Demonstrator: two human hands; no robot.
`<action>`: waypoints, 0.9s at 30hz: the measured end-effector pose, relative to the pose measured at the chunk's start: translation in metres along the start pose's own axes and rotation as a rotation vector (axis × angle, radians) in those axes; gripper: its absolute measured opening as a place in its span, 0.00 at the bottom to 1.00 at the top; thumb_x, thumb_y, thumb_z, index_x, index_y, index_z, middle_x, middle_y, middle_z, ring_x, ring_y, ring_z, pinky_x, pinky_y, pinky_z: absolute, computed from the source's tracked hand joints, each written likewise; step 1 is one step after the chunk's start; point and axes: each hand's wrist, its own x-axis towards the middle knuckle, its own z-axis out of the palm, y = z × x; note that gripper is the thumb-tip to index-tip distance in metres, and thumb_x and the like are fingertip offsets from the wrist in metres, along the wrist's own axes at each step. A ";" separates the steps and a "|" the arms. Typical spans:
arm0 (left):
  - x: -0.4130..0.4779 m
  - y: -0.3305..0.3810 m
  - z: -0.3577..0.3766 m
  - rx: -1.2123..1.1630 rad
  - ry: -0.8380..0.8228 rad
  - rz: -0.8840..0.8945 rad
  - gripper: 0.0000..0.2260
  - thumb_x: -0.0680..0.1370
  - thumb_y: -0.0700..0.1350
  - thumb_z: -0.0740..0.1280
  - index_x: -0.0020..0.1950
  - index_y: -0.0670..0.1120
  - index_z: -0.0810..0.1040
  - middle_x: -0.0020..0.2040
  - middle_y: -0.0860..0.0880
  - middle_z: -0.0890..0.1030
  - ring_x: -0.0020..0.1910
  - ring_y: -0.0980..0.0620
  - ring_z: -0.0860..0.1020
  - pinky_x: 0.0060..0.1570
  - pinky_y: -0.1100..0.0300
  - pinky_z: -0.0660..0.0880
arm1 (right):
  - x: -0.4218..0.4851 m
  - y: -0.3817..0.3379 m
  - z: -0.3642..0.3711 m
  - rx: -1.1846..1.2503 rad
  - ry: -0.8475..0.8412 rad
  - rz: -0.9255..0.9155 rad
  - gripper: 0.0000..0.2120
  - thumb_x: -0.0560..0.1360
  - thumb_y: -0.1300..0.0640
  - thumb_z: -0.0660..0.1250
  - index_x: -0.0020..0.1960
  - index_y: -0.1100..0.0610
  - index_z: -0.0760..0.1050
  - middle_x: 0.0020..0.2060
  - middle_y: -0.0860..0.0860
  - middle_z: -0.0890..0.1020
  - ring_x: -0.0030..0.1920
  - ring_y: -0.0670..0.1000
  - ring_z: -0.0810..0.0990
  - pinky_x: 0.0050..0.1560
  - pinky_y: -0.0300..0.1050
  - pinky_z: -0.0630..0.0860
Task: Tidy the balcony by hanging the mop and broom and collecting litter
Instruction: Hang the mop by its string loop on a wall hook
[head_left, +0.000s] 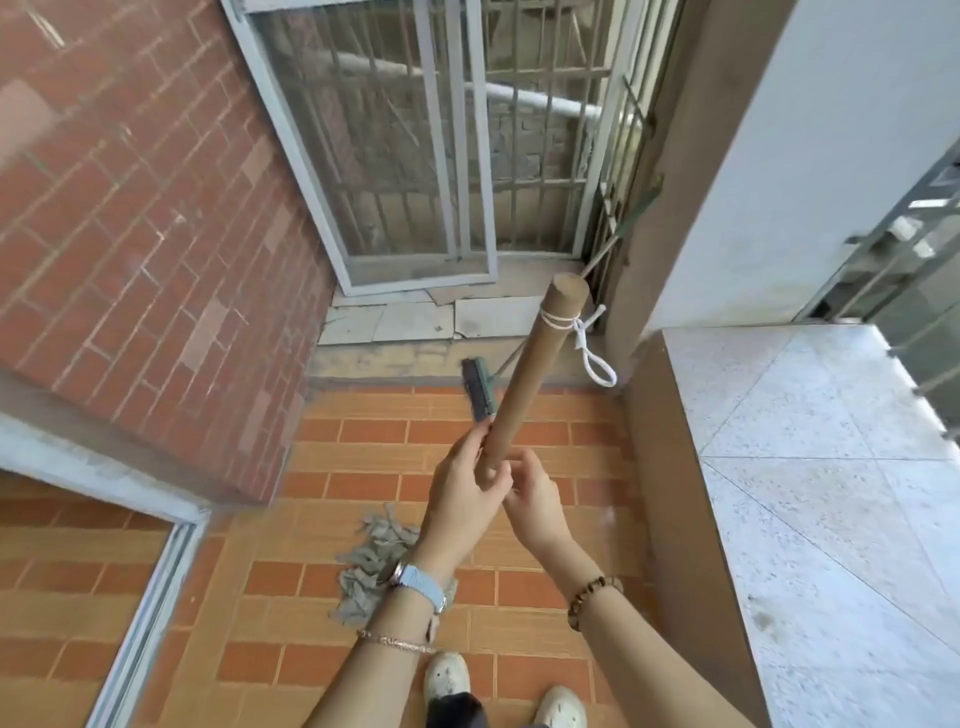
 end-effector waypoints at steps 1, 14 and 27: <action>-0.001 0.001 -0.014 -0.021 0.027 0.010 0.21 0.76 0.46 0.67 0.68 0.55 0.69 0.60 0.59 0.78 0.58 0.62 0.76 0.53 0.76 0.71 | 0.002 -0.008 0.010 -0.011 -0.023 -0.017 0.05 0.77 0.57 0.66 0.51 0.52 0.71 0.39 0.39 0.79 0.39 0.27 0.76 0.35 0.23 0.69; 0.012 -0.030 -0.152 -0.015 0.385 0.062 0.08 0.76 0.54 0.66 0.52 0.53 0.73 0.42 0.53 0.82 0.43 0.56 0.81 0.41 0.49 0.80 | 0.032 -0.124 0.095 -0.125 -0.235 -0.204 0.10 0.76 0.63 0.65 0.56 0.56 0.71 0.47 0.48 0.82 0.46 0.43 0.81 0.46 0.34 0.79; 0.038 -0.059 -0.228 0.075 0.413 -0.022 0.05 0.79 0.54 0.60 0.51 0.55 0.69 0.36 0.55 0.77 0.35 0.57 0.77 0.28 0.66 0.65 | 0.020 -0.303 0.116 0.233 -0.169 -0.658 0.15 0.69 0.65 0.75 0.53 0.59 0.74 0.43 0.54 0.82 0.43 0.52 0.82 0.50 0.48 0.80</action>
